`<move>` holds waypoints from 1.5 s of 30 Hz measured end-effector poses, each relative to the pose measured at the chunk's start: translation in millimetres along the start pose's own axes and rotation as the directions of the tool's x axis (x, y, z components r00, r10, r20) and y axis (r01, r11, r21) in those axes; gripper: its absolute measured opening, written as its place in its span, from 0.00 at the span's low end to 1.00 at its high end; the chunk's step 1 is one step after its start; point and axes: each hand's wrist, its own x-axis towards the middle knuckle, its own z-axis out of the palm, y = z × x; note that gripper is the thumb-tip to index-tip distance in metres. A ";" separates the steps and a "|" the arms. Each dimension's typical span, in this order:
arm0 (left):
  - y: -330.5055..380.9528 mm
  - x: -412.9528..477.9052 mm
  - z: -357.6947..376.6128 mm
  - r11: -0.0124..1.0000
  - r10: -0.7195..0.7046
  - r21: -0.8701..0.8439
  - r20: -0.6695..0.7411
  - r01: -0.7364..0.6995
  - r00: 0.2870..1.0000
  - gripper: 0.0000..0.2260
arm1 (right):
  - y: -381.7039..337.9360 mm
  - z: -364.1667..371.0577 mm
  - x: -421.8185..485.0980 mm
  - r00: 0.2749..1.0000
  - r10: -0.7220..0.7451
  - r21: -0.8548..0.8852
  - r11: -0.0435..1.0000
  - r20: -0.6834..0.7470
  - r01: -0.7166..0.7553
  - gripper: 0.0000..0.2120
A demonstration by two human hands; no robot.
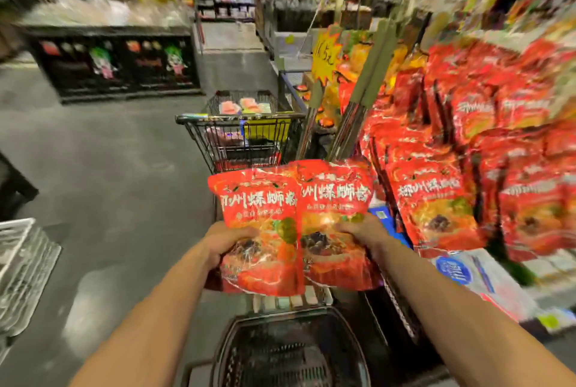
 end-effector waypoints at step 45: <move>84.8 -170.9 494.3 0.903 0.394 0.018 0.365 -0.430 0.843 0.16 | 85.8 -512.1 -192.9 0.878 -0.058 0.277 0.937 -0.474 0.212 0.20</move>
